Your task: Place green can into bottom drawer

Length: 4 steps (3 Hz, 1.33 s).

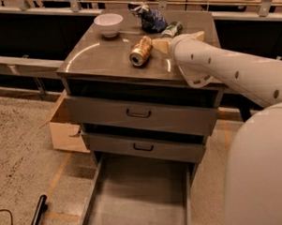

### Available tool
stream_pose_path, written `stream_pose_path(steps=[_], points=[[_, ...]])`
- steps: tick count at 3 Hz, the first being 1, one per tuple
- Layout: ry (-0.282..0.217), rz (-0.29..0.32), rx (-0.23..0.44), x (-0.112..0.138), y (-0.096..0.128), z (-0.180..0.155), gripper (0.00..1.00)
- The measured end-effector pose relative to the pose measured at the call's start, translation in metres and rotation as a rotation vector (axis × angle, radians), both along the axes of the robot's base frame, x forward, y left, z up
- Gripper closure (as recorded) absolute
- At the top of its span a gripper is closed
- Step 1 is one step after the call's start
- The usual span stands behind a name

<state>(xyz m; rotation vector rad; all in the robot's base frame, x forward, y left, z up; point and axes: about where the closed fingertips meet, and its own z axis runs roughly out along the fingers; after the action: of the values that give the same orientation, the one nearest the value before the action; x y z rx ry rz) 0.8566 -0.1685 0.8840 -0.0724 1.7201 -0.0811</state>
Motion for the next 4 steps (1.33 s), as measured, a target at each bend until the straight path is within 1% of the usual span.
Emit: stream_pose_path(steps=[2, 4], points=[[-0.016, -0.053, 0.052, 0.033, 0.011, -0.005, 0.0], [-0.028, -0.107, 0.079, 0.061, 0.022, -0.01, 0.0]])
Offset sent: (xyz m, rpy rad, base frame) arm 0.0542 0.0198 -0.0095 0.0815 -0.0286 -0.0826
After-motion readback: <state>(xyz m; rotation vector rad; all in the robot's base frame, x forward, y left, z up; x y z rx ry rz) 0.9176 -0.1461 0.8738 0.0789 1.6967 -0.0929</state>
